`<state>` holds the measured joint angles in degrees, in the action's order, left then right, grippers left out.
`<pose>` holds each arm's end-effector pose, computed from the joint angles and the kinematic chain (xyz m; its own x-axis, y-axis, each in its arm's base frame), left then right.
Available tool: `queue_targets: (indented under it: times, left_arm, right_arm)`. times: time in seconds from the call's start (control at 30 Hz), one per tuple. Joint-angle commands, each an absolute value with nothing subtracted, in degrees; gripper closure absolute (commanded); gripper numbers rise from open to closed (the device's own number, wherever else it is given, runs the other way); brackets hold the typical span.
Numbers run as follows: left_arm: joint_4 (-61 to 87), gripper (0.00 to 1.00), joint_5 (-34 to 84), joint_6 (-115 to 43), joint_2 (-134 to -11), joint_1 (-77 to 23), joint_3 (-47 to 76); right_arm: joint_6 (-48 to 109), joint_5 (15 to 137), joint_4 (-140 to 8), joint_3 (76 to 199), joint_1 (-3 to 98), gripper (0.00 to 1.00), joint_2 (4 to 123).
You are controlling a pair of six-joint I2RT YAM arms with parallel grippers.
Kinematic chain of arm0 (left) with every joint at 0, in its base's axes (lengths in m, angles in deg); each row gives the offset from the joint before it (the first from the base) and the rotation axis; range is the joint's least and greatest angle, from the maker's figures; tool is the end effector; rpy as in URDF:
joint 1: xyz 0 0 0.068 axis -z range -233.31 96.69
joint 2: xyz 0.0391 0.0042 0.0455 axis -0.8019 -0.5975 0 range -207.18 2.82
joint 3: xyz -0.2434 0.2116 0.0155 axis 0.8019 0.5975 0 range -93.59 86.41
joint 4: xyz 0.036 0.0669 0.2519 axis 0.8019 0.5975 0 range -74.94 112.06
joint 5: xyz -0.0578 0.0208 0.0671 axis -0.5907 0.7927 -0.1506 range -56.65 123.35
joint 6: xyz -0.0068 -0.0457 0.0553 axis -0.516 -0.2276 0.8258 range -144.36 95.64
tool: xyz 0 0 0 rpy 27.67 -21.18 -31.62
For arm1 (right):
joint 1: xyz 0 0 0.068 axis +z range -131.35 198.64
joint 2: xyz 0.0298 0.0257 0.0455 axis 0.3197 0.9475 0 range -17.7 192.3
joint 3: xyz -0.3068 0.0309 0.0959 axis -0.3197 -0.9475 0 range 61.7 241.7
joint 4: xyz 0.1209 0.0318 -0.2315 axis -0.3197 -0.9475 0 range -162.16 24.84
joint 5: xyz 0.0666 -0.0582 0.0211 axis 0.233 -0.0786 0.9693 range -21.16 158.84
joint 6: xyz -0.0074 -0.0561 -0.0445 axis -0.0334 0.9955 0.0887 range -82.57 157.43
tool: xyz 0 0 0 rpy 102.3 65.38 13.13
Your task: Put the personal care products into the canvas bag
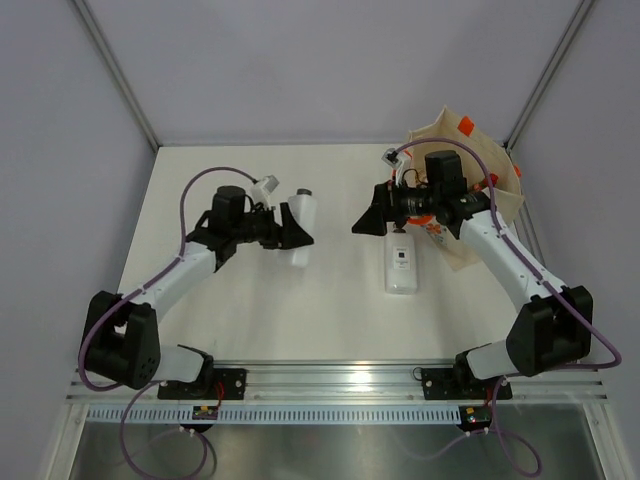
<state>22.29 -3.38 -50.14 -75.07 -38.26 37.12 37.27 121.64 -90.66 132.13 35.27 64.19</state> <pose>0.2785 -0.1117 0.2853 -0.8031 -0.1449 -0.5779 0.3633 0.6496 -0.6678 0.2904 0.1362 0.3696 -0.5782 -0.1709 -0.7978 -0.7813 0.3978 0.4811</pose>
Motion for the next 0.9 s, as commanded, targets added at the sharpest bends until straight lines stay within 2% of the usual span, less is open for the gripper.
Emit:
queue_targets:
  times: [0.0, 0.07, 0.1, 0.2, 0.43, 0.57, 0.67, 0.73, 0.77, 0.83, 0.87]
  left_arm:
    - [2.25, 1.00, -11.31, -55.30, -71.89, -31.35, 37.46]
    - [-0.40, 1.00, -8.16, -54.60, -72.42, -26.69, 37.46]
    - [-1.02, 1.00, -7.35, -54.60, -72.77, -25.63, 37.46]
    - [-3.30, 1.00, -5.50, -55.21, -74.18, -22.91, 37.11]
    - [-3.66, 1.00, -3.04, -55.48, -75.14, -19.57, 36.76]
    - [-3.31, 1.00, -1.99, -55.48, -75.85, -18.77, 36.58]
    - [-2.78, 1.00, -0.32, -55.48, -75.41, -18.16, 36.58]
    - [-1.99, 1.00, 0.82, -55.56, -74.80, -17.89, 36.40]
    - [-1.99, 1.00, 1.78, -55.74, -74.44, -17.89, 36.49]
    - [-2.43, 0.97, 3.19, -56.27, -73.65, -17.89, 37.02]
    - [-2.43, 0.86, 3.46, -56.36, -73.56, -17.80, 37.19]
  right_arm:
    - [20.16, 110.55, -83.29, 130.44, 37.97, 0.01, 62.90]
    - [11.79, 105.34, -81.43, 129.12, 39.55, 0.00, 61.76]
    - [7.16, 97.66, -81.42, 129.02, 41.39, 0.01, 60.45]
    - [2.56, 88.03, -83.52, 130.51, 44.21, 0.00, 59.56]
    - [-0.80, 88.17, -80.99, 129.20, 47.12, 0.01, 61.49]
    - [-0.54, 87.30, -83.53, 132.79, 48.88, 0.00, 64.30]
    - [-0.45, 86.33, -86.25, 135.08, 49.75, 0.04, 67.72]
    - [-0.36, 87.29, -86.26, 135.53, 49.93, 0.14, 68.69]
    - [-0.10, 88.34, -85.91, 135.61, 50.02, 0.26, 69.13]
    - [0.43, 88.62, -85.47, 135.27, 50.02, 0.39, 68.96]
    - [0.78, 88.79, -85.12, 135.09, 50.02, 0.54, 68.44]
